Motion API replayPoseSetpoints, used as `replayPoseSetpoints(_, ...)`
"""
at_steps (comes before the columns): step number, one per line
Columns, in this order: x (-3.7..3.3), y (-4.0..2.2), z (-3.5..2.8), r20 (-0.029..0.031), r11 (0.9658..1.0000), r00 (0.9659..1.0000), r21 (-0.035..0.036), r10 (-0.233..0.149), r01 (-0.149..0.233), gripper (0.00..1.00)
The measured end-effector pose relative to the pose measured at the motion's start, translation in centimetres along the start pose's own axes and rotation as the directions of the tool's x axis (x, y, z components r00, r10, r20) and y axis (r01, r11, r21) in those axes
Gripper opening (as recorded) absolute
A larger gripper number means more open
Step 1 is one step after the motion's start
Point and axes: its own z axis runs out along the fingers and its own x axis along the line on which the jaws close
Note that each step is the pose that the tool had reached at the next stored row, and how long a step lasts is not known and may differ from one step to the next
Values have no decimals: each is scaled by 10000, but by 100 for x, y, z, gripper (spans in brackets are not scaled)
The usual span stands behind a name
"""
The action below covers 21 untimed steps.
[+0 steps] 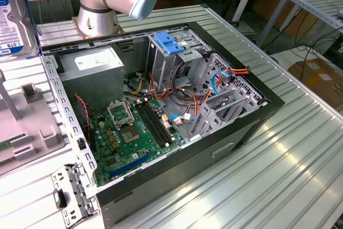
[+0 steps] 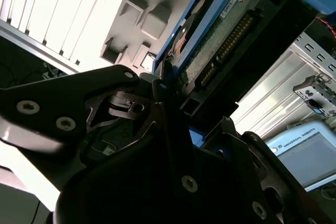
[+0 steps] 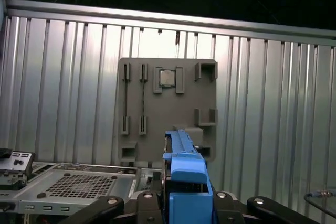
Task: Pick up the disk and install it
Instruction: 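Pick up the disk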
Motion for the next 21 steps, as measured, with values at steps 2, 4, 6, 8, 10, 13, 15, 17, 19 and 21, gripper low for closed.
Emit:
replayPoseSetpoints(2, 12, -28, -2, 0, 10000, 10000, -1, 0, 0, 37)
replayPoseSetpoints(4, 27, -64, -4, 0, 10000, 10000, -4, 0, 0, 37)
replayPoseSetpoints(6, 41, -98, -5, 0, 10000, 10000, -6, 0, 0, 37)
replayPoseSetpoints(8, 55, -137, -8, 0, 10000, 10000, -9, 1, -1, 37)
replayPoseSetpoints(10, 68, -169, -9, 0, 10000, 10000, -10, 1, -1, 37)
replayPoseSetpoints(13, 87, -209, -12, 0, 10000, 10000, -11, 0, 0, 37)
replayPoseSetpoints(15, 102, -243, -14, 1, 10000, 10000, -12, 1, -1, 37)
replayPoseSetpoints(17, 114, -273, -15, 1, 10000, 10000, -13, 1, -1, 37)
replayPoseSetpoints(19, 127, -306, -17, 1, 10000, 10000, -15, 1, -1, 37)
replayPoseSetpoints(21, 144, -347, -20, 1, 10000, 10000, -19, 1, -1, 37)
